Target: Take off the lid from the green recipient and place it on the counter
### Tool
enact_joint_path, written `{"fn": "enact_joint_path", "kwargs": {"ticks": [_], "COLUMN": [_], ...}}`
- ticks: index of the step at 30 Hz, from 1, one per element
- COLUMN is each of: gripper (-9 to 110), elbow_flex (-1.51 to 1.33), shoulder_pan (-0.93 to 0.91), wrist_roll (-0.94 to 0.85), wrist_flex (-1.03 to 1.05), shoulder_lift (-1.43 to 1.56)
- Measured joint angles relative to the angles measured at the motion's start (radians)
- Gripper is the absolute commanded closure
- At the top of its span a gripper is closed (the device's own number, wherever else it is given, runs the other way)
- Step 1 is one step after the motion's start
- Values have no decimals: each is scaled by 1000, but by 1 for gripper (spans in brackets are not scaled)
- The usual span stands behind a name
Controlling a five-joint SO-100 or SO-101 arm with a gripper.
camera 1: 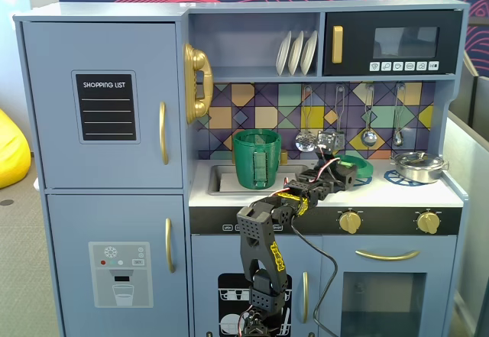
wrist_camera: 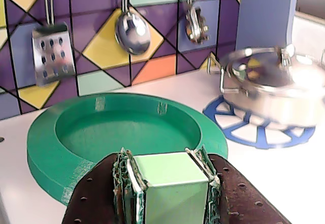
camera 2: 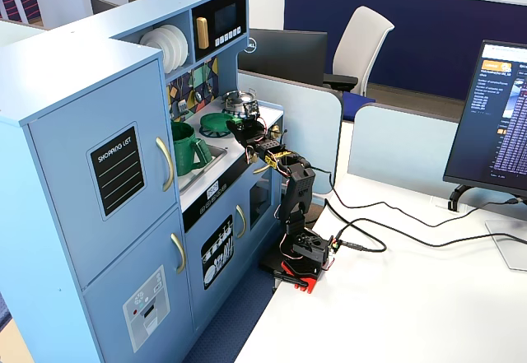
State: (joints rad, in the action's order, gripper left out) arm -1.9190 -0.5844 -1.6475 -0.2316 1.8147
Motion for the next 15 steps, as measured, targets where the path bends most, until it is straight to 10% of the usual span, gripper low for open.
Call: {"fn": "enact_joint_path", "kwargs": {"ticks": [15], "gripper": [101], "elbow_flex": [-95], "shoulder_pan": [-12], "wrist_roll": [6], "wrist_flex": [-92], "shoulder_lift": [-35]}}
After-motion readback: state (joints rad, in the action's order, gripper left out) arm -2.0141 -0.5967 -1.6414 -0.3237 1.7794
